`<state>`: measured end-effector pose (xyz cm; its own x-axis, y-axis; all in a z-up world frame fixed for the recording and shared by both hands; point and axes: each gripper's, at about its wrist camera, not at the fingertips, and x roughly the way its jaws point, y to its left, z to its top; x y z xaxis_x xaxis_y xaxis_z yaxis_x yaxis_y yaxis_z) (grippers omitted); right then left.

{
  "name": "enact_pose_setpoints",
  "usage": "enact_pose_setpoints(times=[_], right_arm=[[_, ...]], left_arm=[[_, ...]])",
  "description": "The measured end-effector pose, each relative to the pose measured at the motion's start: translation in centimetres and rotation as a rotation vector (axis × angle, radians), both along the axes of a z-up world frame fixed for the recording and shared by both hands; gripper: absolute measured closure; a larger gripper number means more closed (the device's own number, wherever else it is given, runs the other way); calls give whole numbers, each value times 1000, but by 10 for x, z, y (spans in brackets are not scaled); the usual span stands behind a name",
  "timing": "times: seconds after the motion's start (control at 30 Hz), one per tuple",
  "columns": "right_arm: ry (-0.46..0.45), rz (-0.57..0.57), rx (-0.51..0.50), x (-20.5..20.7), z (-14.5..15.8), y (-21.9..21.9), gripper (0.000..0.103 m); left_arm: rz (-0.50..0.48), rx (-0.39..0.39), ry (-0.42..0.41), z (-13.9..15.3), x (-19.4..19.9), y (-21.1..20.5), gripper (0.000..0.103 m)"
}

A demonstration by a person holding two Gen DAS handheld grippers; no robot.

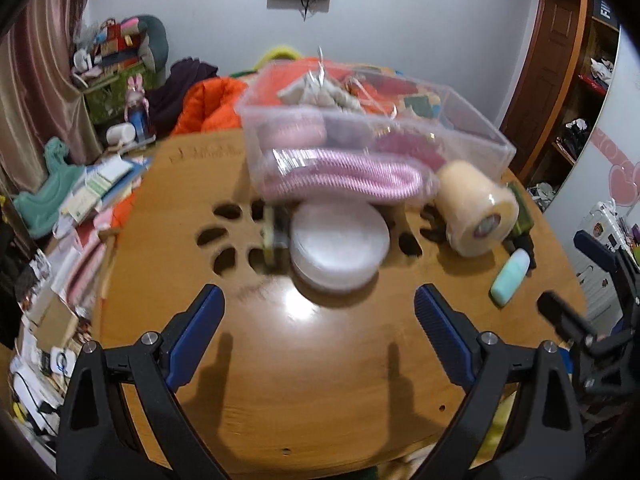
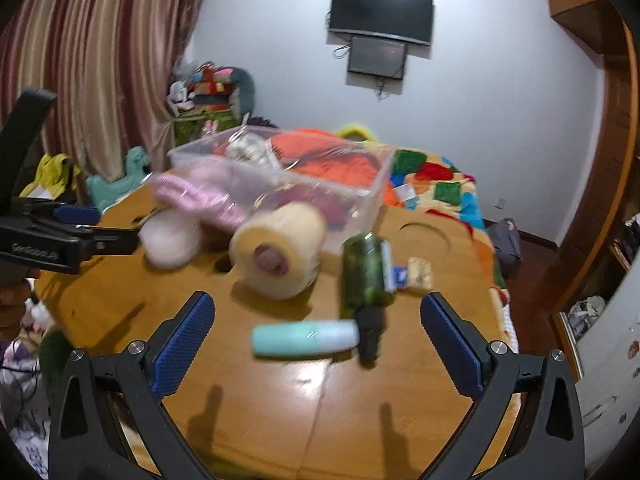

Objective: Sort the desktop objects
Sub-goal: 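Withdraw both grippers and approach the white round container and mint-green tube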

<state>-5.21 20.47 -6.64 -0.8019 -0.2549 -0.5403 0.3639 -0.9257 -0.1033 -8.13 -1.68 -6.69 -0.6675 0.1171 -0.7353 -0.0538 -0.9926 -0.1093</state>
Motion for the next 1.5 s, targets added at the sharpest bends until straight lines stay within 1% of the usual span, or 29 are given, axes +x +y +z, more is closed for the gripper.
enact_pose_setpoints(times=[0.07,0.13,0.3,0.43,0.53,0.7,0.77,0.87,0.93,0.97,1.03,1.17,1.2,1.23,1.27,1.3,1.37,1.4,1.5], right_arm=[[-23,9,-1,0,-7,0,1],[-61,23,-24,-2,-12,3,1],[-173,49,-129,-9,-23,20,1],[-212,54,-169,-14,-29,27,2],[-233,57,-183,-18,-33,28,2],[-246,44,-184,-24,-38,25,2],[-248,44,-182,-26,-40,25,4],[-241,52,-190,-27,-39,23,9],[-238,53,-206,-29,-39,23,9],[-235,49,-205,-30,-39,22,9],[-226,36,-190,-30,-40,20,9],[-210,12,-146,-30,-42,13,10],[-207,3,-139,-30,-42,12,10],[-206,-2,-136,-30,-42,11,10],[-204,-8,-132,-30,-42,10,10],[-202,-12,-129,-30,-42,10,14],[-200,-16,-121,-28,-41,10,20],[-203,-17,-124,-28,-40,11,25],[-214,-7,-150,-27,-39,14,32]], left_arm=[[-8,6,-17,-6,-2,4,6],[-11,9,-20,-8,-5,8,6],[-28,34,-21,-8,-14,14,6],[-22,22,-17,-9,-22,20,6],[5,17,-19,-13,-27,24,6],[19,16,-20,-17,-36,30,6],[20,16,-21,-19,-39,31,7],[30,15,-12,-19,-41,31,7],[34,17,-5,-19,-43,31,9],[38,15,-3,-19,-43,30,11],[50,5,4,-18,-44,30,20],[68,8,10,-18,-45,28,25],[73,3,14,-18,-45,28,28],[82,-9,20,-18,-44,28,33],[85,-16,24,-17,-44,28,35],[85,-19,27,-18,-43,28,38],[76,-16,29,-18,-41,28,38],[69,-18,30,-18,-39,29,38],[41,-19,31,-18,-32,31,38]])
